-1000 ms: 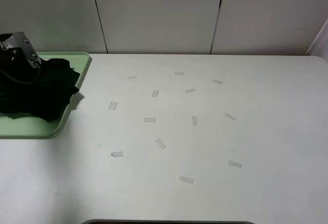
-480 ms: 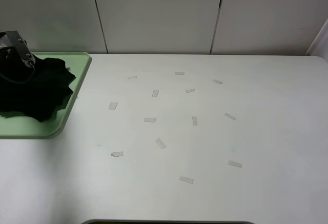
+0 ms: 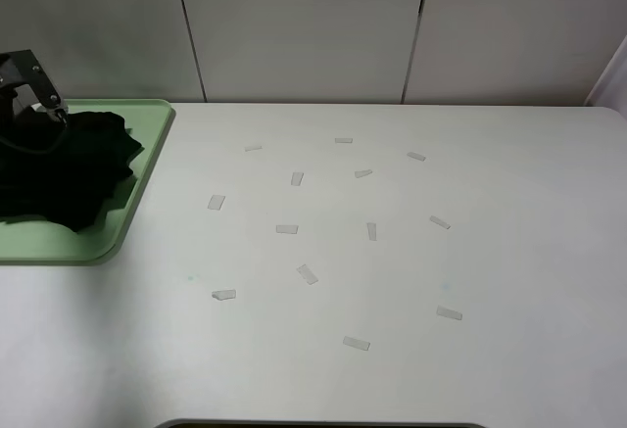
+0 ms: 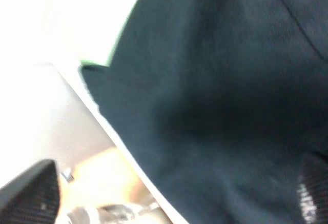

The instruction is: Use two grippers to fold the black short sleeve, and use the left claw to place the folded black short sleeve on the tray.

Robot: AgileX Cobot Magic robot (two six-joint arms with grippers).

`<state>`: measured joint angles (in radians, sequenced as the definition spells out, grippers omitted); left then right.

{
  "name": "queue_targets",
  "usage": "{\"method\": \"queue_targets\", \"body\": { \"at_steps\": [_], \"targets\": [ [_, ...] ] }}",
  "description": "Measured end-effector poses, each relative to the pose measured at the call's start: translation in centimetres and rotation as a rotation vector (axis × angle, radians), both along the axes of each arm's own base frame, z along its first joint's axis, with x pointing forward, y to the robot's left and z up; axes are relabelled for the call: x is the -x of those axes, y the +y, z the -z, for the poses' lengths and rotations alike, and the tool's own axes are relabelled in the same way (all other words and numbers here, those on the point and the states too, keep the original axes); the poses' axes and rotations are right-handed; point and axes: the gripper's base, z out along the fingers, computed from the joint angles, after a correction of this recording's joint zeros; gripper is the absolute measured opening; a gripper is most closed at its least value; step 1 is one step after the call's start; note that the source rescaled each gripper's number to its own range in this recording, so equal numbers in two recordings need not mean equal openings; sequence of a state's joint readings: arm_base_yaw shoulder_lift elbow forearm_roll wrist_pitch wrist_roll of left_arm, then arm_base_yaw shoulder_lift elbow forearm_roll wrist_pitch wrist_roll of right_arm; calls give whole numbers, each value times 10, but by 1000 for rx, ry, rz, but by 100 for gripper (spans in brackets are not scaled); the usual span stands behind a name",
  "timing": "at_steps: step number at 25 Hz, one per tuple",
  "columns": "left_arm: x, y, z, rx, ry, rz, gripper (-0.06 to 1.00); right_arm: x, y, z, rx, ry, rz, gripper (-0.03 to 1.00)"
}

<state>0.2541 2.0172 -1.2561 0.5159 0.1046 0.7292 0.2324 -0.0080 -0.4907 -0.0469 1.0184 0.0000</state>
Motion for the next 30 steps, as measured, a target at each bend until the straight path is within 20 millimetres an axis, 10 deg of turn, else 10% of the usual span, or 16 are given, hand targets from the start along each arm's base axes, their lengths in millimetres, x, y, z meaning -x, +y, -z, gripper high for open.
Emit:
{"method": "queue_targets", "body": {
  "at_steps": [12, 18, 30],
  "targets": [
    [-1, -6, -24, 14, -90, -9, 100, 0, 0, 0, 0, 0, 0, 100],
    [8, -30, -75, 79, -195, -81, 100, 0, 0, 0, 0, 0, 0, 100],
    [110, -69, -192, 477, -416, -353, 100, 0, 0, 0, 0, 0, 0, 100]
  ]
}}
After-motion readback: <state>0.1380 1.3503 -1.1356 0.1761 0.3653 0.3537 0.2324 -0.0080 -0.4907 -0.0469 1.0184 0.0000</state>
